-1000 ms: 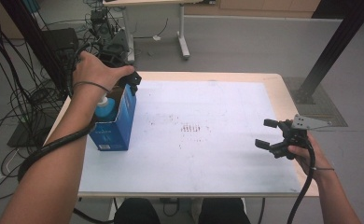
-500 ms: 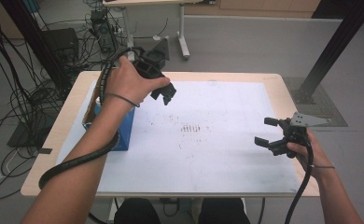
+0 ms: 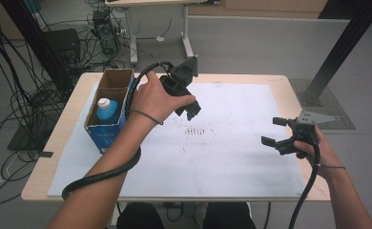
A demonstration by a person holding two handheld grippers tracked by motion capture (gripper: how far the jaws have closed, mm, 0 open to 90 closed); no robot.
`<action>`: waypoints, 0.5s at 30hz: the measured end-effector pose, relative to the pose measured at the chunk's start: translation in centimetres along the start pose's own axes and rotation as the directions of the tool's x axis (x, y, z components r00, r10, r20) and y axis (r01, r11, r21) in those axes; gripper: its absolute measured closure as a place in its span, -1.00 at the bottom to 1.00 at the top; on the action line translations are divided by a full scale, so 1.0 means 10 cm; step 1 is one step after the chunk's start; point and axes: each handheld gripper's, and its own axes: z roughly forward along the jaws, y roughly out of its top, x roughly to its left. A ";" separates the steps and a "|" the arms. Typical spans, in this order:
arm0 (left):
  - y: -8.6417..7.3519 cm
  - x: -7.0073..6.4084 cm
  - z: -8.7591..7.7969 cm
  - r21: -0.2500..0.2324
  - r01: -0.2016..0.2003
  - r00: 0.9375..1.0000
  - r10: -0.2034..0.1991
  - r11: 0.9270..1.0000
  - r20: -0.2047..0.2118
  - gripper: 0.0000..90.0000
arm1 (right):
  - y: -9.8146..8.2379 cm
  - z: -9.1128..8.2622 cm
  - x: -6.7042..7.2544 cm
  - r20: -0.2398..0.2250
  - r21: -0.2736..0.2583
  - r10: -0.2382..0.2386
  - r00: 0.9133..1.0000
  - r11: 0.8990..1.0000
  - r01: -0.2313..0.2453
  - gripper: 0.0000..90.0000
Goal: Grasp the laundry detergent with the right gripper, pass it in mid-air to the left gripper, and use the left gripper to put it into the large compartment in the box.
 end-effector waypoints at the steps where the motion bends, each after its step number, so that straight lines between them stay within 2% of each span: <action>1: -0.01 -0.01 0.04 -0.003 0.000 1.000 0.000 1.000 0.005 -0.80 | 0.03 0.00 0.01 0.006 0.008 0.001 1.000 1.000 -0.001 -0.99; 4: -0.02 -0.08 0.14 0.007 -0.011 1.000 0.011 1.000 -0.005 -0.80 | 0.09 0.01 0.01 0.017 0.021 -0.004 1.000 1.000 0.003 -0.99; 9: -0.08 -0.17 0.28 -0.008 -0.025 1.000 0.025 1.000 0.008 -0.80 | 0.19 0.02 0.01 0.029 0.046 -0.006 1.000 0.999 0.005 -0.99; 12: -0.11 -0.23 0.35 -0.018 -0.033 0.999 0.033 0.999 0.001 -0.80 | 0.23 0.02 0.02 0.035 0.058 -0.008 0.999 0.998 0.006 -0.99; 13: -0.15 -0.24 0.40 -0.031 -0.030 0.999 0.031 0.999 0.017 -0.80 | 0.27 0.03 0.02 0.039 0.071 -0.003 0.999 0.997 0.000 -0.99; 15: -0.16 -0.26 0.48 -0.023 -0.038 0.999 0.039 0.999 0.025 -0.80 | 0.30 0.04 0.02 0.043 0.083 -0.005 0.999 0.997 0.001 -0.98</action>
